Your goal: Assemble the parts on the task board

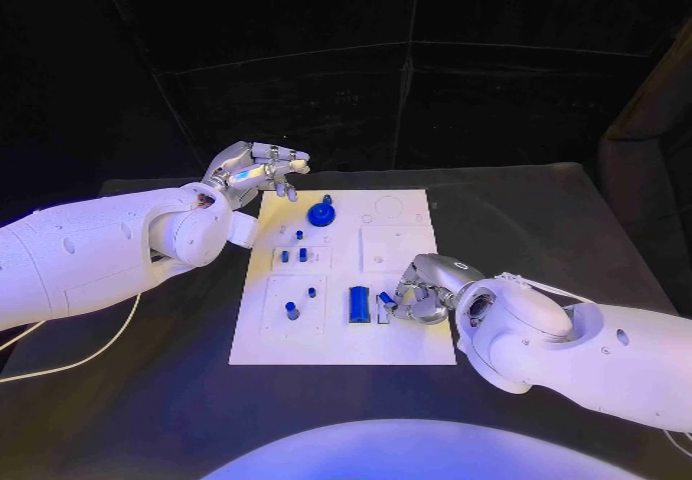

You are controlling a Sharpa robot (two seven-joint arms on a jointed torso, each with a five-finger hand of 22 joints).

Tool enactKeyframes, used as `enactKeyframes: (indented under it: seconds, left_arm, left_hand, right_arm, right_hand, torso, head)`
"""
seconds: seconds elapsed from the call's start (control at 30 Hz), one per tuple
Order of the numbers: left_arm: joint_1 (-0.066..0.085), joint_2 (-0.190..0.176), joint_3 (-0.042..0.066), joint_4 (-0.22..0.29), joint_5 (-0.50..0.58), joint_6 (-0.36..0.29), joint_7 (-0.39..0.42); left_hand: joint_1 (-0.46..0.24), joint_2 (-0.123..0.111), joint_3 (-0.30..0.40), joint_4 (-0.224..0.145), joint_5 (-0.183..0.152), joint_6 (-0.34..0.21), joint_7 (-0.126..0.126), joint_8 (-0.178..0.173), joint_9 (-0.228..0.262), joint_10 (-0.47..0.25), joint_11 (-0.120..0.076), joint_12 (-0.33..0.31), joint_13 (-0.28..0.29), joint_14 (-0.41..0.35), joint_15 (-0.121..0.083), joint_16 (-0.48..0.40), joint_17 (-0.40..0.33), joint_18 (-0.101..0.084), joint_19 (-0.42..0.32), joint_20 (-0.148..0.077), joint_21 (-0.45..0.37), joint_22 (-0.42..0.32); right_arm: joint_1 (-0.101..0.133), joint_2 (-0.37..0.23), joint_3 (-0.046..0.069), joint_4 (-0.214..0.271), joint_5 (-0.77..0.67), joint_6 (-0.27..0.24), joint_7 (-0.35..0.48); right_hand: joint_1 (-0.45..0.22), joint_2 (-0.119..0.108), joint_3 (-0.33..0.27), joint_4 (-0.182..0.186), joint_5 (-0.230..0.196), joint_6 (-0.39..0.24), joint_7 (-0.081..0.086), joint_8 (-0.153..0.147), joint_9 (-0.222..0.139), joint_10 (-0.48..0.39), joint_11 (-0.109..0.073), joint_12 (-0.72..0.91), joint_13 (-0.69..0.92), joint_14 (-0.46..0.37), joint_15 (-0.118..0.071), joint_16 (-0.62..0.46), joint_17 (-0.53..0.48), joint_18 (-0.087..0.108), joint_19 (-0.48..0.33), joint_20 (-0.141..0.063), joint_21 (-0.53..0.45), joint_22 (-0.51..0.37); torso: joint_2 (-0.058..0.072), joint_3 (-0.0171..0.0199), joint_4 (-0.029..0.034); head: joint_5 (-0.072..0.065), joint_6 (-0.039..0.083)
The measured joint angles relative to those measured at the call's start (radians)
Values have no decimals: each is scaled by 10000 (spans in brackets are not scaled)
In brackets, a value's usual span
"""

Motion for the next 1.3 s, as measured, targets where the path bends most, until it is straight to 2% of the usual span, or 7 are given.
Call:
enactKeyframes:
  seconds: [0.13, 0.3, 0.33, 0.77, 0.9, 1.07, 1.3]
  left_arm:
    - [1, -3, 0, 5, 0, -2, -3]
    - [2, -3, 0, 6, 0, -5, -9]
    - [2, -3, 0, 6, 0, -5, -12]
    - [5, 13, 0, 15, 0, -3, -62]
    - [5, 13, 0, 15, 0, -2, -71]
    - [6, 16, 0, 12, 0, 2, -85]
    - [6, 19, 0, 7, 0, 5, -102]
  left_hand:
    - [-91, 7, -24, 24, 0, -37, 37, 0, 0, -36, 36, 41, 0, 0, 0, 8, -11, 1, 0, 0, -38, -2]
    - [-109, -11, -24, 24, 0, -37, 37, 0, 0, -73, 0, 43, 1, -5, 5, 38, -13, 1, 0, 0, -38, -9]
    - [-109, -11, -48, 48, 0, -37, 37, 0, 0, -73, 0, 43, -1, -33, 33, 38, -15, 0, 0, 0, -38, -9]
    - [-154, -57, -63, 64, 0, -74, 73, 0, 0, -109, 36, 43, -11, -36, 36, 38, -28, 0, 0, 0, -38, -23]
    - [-154, -57, -63, 63, 0, -74, 73, 0, 0, -109, 36, 43, -10, -36, 36, 37, -28, 0, 0, 0, -38, -23]
    - [-154, -57, -63, 63, 0, -74, 74, 0, 0, -109, 36, 43, -10, -37, 36, 37, -28, -1, 0, 0, -38, -22]
    - [-154, -57, -120, 63, 0, -110, 38, 0, 0, -108, 36, 43, -10, -36, 36, 37, -42, -1, 0, 0, -37, -31]
  right_arm:
    - [0, 61, 0, -38, 82, 94, -27]
    - [1, 129, 0, -77, 124, 216, -51]
    - [1, 142, 0, -86, 128, 232, -55]
    - [1, 327, -1, -204, 141, 272, -78]
    - [1, 363, -1, -231, 142, 274, -82]
    - [1, 414, -1, -254, 143, 276, -88]
    - [2, 428, -1, -283, 144, 314, -93]
  right_hand:
    - [-132, 50, -8, 7, 0, 36, -36, 0, 30, 35, -34, 76, 43, 0, 0, 83, 0, 0, 3, -3, 60, 0]
    - [-274, 89, -40, 40, 0, 71, -4, 5, 50, 72, -69, 130, 100, -36, -36, 123, 0, 0, 37, -37, 60, 0]
    - [-274, 89, -40, 40, -1, 95, -28, 39, 50, 109, -32, 130, 111, -36, -36, 123, 0, -1, 37, -37, 60, 0]
    - [-623, 142, -227, 81, -59, 128, -61, 51, 101, 142, -71, 273, 195, 0, -72, 181, -1, 0, 37, -36, 116, -1]
    - [-814, 207, -393, 81, 260, 141, -74, 52, 136, 142, -71, 273, 204, 0, -71, 214, -1, 0, 37, -36, 116, -1]
    - [-1067, 223, -611, 89, 288, 140, -74, 52, 157, 141, -71, 273, 204, 0, -71, 213, -1, 0, 37, -36, 116, -1]
    - [-1235, 287, -899, 80, -81, 140, -74, 52, 187, 141, -71, 273, 203, 0, -71, 213, -1, 0, 37, -36, 116, -2]
  torso:
    - [0, 6, -1]
    - [-1, 12, -13]
    - [-1, 12, -15]
    - [-5, 7, -13]
    - [-5, 7, -10]
    - [-5, 10, -9]
    - [-6, 12, -9]
  head:
    - [12, -14]
    - [15, -18]
    - [15, -18]
    - [-13, -14]
    - [-15, -14]
    - [-21, -14]
    - [-22, -14]
